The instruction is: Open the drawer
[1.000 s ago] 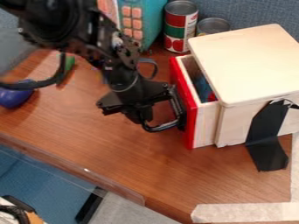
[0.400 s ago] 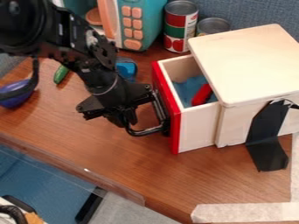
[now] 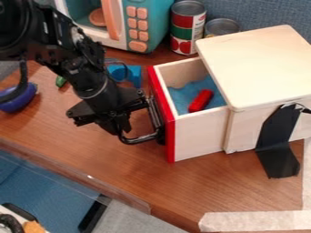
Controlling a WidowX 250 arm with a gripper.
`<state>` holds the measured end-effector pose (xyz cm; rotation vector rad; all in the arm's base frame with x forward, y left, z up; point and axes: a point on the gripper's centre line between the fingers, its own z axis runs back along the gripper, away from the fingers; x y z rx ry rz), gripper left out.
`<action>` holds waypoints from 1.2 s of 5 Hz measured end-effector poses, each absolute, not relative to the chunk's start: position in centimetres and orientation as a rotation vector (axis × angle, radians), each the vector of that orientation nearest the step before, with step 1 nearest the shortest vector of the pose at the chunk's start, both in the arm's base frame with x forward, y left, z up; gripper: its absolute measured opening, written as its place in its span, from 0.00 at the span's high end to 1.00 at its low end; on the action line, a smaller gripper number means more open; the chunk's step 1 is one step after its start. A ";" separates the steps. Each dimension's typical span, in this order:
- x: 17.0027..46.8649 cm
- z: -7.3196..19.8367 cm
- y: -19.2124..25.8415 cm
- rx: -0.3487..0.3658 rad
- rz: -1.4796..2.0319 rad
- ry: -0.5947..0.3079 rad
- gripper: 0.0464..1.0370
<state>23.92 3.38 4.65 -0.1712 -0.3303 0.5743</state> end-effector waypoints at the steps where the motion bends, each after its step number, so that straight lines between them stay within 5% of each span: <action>1: 23.6 4.7 3.8 -0.172 0.565 -0.319 0.89; 6: 22.2 4.7 5.5 -0.153 0.551 -0.283 0.89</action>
